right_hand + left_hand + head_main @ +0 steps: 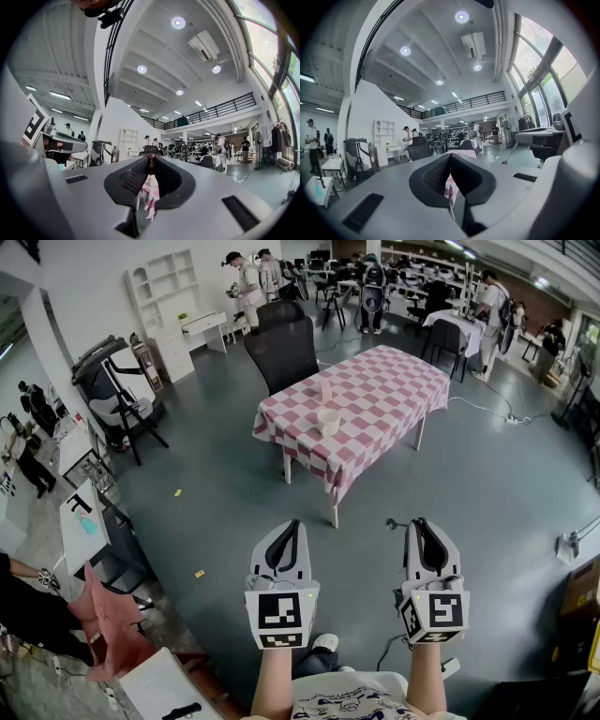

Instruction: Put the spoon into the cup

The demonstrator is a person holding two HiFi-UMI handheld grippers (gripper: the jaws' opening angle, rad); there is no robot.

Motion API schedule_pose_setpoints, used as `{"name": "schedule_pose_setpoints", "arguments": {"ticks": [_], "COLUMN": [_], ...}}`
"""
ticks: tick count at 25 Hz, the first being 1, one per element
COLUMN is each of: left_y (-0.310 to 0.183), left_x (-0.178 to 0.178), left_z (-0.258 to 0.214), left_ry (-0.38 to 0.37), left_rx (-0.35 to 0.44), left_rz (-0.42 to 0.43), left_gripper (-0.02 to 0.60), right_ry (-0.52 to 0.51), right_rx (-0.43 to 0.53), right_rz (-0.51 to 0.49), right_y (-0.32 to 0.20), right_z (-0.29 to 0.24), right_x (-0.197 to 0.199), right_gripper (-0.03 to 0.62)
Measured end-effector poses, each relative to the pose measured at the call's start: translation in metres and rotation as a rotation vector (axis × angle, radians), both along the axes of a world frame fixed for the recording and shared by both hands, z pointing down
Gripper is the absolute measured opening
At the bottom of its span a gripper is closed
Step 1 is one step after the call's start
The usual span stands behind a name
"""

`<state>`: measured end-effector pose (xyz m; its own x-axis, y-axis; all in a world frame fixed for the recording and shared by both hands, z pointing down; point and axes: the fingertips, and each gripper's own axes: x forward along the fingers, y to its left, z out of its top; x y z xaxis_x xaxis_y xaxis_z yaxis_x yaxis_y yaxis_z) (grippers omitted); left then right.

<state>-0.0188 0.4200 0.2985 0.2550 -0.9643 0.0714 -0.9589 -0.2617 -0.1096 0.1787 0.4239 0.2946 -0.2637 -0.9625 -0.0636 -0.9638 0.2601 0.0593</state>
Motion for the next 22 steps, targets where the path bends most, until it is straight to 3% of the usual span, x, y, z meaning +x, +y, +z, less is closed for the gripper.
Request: {"name": "schedule_pose_setpoints", "arguments": {"ticks": [22], "left_y": [-0.042], "left_x": [-0.019], "left_z": [0.003], "left_ry": [0.002], "left_rx": [-0.008], "left_rz": [0.022], "left_gripper": [0.014], "right_ry": [-0.011], "right_rx": [0.006], "right_rz": [0.018], "right_y": [-0.036], "right_z": [0.0], "right_x": [-0.016], "right_gripper": [0.052]}}
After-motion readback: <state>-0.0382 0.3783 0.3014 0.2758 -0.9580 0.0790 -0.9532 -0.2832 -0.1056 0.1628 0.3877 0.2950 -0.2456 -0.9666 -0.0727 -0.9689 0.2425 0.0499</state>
